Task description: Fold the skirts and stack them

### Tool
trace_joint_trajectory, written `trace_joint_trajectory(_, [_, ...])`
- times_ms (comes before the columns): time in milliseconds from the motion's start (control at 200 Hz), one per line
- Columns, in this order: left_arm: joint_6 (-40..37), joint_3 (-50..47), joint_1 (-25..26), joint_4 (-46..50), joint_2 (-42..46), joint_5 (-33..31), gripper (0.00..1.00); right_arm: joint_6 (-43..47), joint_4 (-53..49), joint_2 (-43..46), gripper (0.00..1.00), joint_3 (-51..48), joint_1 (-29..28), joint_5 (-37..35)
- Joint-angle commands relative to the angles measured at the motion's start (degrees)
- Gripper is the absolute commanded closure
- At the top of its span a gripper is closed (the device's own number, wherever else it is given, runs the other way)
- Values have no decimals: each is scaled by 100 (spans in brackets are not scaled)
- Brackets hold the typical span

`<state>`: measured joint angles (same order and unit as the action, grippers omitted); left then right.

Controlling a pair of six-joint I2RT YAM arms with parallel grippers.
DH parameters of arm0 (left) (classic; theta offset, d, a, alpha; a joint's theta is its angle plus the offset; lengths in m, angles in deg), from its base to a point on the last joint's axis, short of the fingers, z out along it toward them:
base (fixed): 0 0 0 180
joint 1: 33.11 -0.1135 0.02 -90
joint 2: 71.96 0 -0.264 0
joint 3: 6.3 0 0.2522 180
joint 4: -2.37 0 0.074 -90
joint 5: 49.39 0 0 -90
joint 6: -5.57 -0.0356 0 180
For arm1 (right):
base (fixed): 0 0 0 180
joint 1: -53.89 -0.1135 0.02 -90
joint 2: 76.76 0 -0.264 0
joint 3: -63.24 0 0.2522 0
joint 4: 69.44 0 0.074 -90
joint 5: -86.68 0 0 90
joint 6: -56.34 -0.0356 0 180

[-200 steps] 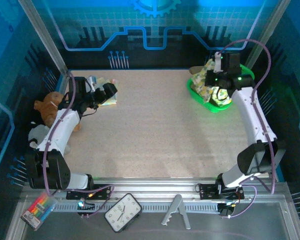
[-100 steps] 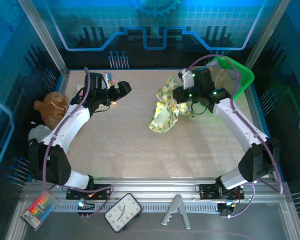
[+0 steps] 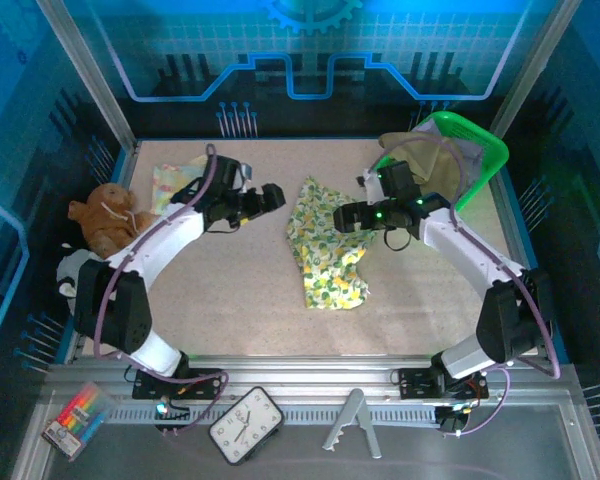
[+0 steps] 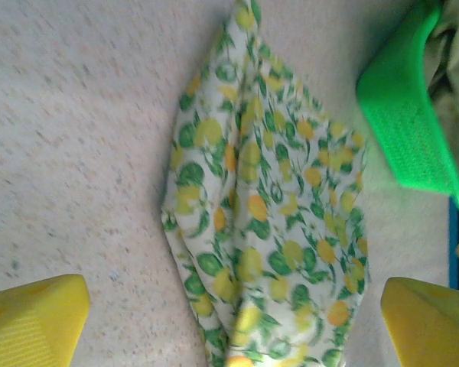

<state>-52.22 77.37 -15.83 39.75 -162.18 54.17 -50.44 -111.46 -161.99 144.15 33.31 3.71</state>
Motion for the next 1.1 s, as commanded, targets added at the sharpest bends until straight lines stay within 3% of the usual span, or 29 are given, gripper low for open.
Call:
trace_joint_trajectory(0, [-241,166,433,358,-225,-381,1,-640,538,397,0,-605,200,-775])
trace_joint_trajectory(225, [-324,389,1407,811,-636,-960,1,-569,545,863,0,-908,357,-1179])
trace_joint_trajectory(350, [-182,304,1835,1069,-751,-1230,1,-1020,398,956,0,-1033,484,-1766])
trace_joint_trajectory(500, [198,-77,2030,845,-860,-708,1,-846,473,867,0,-1060,602,-1327])
trace_joint_trajectory(625, [258,-297,2048,376,-1129,363,1,-855,1031,1055,0,-1251,598,-1114])
trace_joint_trajectory(695, [246,-311,2141,312,-1289,456,3,-914,1233,1134,0,-1304,599,-1140])
trace_joint_trajectory(765, [225,-327,2203,302,-1421,412,9,-1038,1417,1270,0,-1399,601,-1333])
trace_joint_trajectory(835, [225,-329,2203,319,-1552,349,24,-1279,1555,1440,0,-1512,645,-1490])
trace_joint_trajectory(935, [207,-351,2197,345,-1570,213,58,-1665,1643,1566,0,-1644,815,-1483])
trace_joint_trajectory(1025, [39,-429,2201,470,-1348,-184,87,-1791,1631,1481,0,-1644,1112,-801])
trace_joint_trajectory(1095, [-280,-438,2177,856,-1134,-846,99,-1672,1691,1390,0,-1644,1202,-386])
